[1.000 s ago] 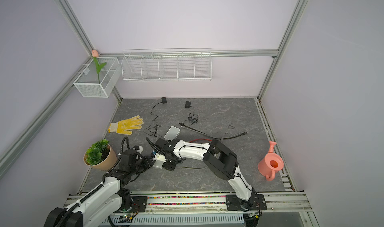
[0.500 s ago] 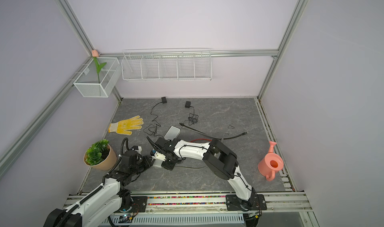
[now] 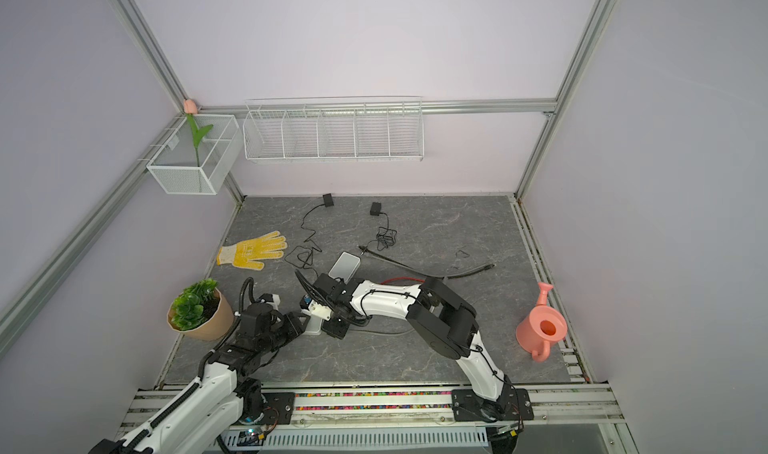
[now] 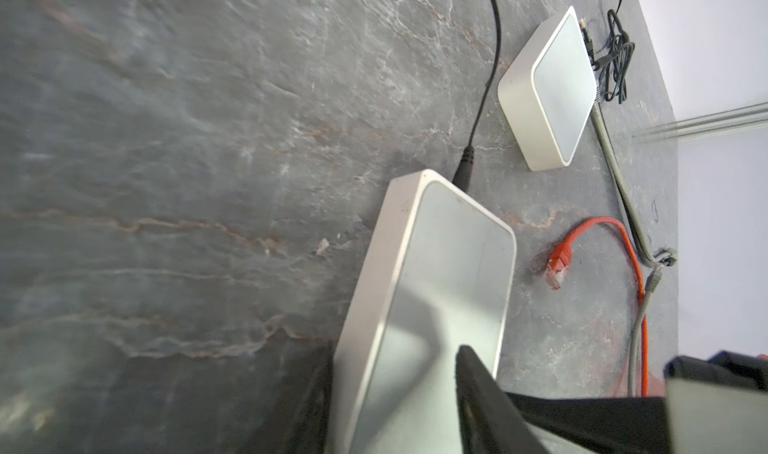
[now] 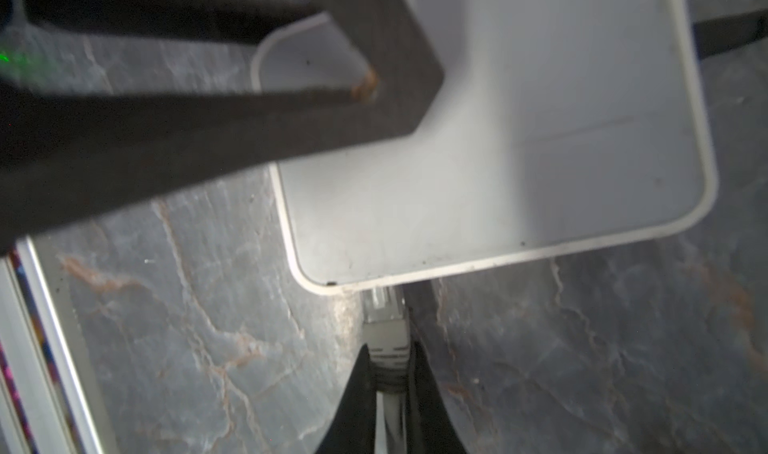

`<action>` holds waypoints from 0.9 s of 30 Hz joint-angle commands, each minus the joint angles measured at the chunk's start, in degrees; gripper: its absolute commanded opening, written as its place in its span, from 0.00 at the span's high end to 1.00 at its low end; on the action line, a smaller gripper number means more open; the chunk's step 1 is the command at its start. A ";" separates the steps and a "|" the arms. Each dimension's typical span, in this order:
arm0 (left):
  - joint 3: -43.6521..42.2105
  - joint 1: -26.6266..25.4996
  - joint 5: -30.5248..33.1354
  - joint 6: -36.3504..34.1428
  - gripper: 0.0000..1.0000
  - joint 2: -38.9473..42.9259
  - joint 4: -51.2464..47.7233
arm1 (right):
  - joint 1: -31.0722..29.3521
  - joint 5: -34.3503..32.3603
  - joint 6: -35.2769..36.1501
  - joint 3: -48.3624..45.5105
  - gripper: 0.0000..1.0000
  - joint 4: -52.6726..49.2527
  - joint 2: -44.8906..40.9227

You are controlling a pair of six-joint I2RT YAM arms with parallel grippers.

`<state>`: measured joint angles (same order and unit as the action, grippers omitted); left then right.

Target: Insert the plug into the switch port

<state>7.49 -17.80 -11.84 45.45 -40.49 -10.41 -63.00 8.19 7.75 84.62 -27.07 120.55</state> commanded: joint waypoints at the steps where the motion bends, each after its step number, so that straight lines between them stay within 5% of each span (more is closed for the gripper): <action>1: 1.07 -0.36 -6.18 0.92 0.46 3.82 -7.35 | -0.32 0.43 0.03 -3.21 0.90 15.71 -2.13; 14: 8.01 1.89 -1.88 -2.32 0.31 6.31 -14.68 | 0.57 -3.62 0.69 -12.40 0.68 10.27 -11.88; 17: 8.98 1.98 -1.25 -2.06 0.31 6.34 -14.12 | 3.11 -3.52 0.81 -11.88 0.47 7.65 -13.75; 27: 14.82 1.96 -7.40 -9.23 0.31 7.71 -12.64 | 13.73 -10.92 12.38 -4.84 0.48 -0.96 -10.51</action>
<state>19.27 -16.12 -16.84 40.10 -32.95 -22.20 -50.43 -0.23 13.87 77.65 -23.29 107.11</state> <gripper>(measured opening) 0.687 0.525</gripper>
